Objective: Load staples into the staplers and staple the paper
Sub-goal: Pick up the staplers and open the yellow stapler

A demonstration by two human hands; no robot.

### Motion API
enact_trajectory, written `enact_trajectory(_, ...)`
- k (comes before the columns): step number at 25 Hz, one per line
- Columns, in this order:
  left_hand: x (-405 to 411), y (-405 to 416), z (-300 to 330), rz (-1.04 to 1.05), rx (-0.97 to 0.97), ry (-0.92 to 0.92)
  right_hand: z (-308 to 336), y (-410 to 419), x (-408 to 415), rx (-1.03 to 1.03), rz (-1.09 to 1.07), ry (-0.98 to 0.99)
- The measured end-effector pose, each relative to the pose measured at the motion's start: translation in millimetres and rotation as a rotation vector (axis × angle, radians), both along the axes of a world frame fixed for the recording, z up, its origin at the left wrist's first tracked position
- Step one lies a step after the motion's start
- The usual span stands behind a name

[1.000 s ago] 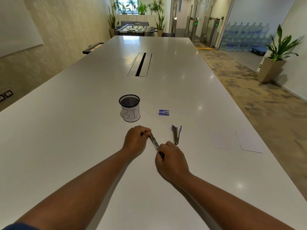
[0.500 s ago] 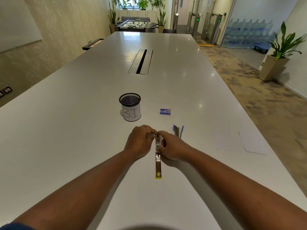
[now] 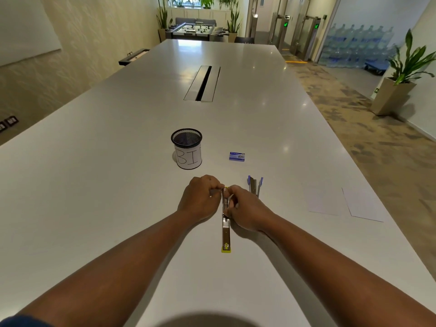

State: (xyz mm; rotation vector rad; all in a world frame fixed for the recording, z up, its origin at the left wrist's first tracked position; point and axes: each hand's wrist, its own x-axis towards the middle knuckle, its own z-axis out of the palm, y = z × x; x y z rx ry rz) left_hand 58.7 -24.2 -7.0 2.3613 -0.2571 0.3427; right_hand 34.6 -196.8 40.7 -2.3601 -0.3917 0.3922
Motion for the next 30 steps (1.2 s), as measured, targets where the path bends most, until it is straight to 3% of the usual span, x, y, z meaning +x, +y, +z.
enact_trajectory(7, -1.9, 0.1, 0.4, 0.006, -0.036, -0.005, -11.1, 0.8, -18.2, 0.082, -0.056, -0.195)
enact_trajectory(14, -3.8, -3.2, 2.8, 0.058, -0.027, 0.014, -14.6, 2.8, -18.6, 0.193, -0.14, -0.117)
enact_trajectory(24, -4.9, -2.1, 3.7, 0.045, -0.035, 0.013, -12.6, -2.9, -18.0, 0.231, -0.08, -0.111)
enact_trajectory(30, 4.7, -2.6, -4.3, 0.117, -0.09, 0.064, 6.5, -11.7, -1.1, 0.247, -0.047, -0.211)
